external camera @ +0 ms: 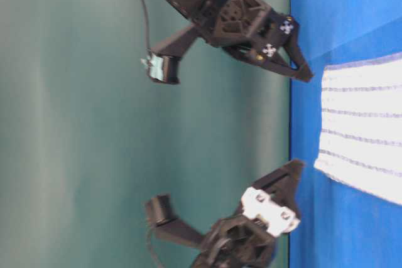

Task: Fold the blue towel.
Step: 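Move both grippers to the strip's top corners and grasp them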

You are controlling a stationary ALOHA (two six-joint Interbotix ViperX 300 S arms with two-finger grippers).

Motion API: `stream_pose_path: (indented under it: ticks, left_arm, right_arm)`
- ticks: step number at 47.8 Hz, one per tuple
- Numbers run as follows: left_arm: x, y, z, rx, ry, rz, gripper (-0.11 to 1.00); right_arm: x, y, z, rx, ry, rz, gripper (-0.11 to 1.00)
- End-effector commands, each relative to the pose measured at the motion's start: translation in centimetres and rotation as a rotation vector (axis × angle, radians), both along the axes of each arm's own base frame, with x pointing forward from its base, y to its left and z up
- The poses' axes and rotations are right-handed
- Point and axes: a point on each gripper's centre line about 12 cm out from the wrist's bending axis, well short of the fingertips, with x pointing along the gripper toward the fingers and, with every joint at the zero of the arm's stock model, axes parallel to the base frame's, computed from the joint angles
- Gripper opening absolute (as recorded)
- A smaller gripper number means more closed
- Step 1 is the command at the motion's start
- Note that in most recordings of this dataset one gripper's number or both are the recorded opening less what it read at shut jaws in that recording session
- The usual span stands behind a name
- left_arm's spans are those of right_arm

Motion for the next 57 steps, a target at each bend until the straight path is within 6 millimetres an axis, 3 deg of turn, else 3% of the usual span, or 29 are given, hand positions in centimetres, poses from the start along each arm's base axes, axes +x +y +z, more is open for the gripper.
stream_pose_path:
  ticks: [1, 20, 25, 28, 33, 42, 48, 57]
  left_arm:
    - [0.6, 0.9, -0.3, 0.015, -0.020, 0.011, 0.82]
    - [0.9, 1.6, -2.9, -0.004, 0.024, 0.022, 0.80]
    - [0.8, 1.5, -3.1, -0.008, 0.030, 0.021, 0.71]
    - [0.6, 1.4, -3.2, -0.010, 0.035, 0.020, 0.61]
    - [0.5, 1.3, -3.3, -0.007, 0.038, 0.014, 0.41]
    - [0.2, 1.1, -3.5, -0.011, 0.048, 0.012, 0.08]
    - [0.1, 0.7, -3.6, -0.013, 0.054, 0.004, 0.06]
    - [0.4, 0.2, -3.6, -0.011, 0.053, -0.013, 0.06]
  right_arm:
    - [0.7, -0.5, 0.6, -0.015, -0.032, -0.006, 0.89]
    - [1.4, -0.2, -2.0, 0.006, -0.022, -0.009, 0.86]
    - [1.5, -0.2, -2.2, 0.006, -0.023, -0.008, 0.85]
    - [1.8, -0.1, -2.3, 0.001, -0.031, -0.004, 0.82]
    - [2.0, 0.3, -2.7, -0.001, -0.034, 0.006, 0.70]
    - [2.1, 1.0, -3.6, 0.010, -0.012, 0.023, 0.33]
    - [2.0, 1.1, -3.7, 0.013, -0.008, 0.024, 0.14]
    - [2.2, 1.1, -3.5, 0.011, -0.013, 0.025, 0.01]
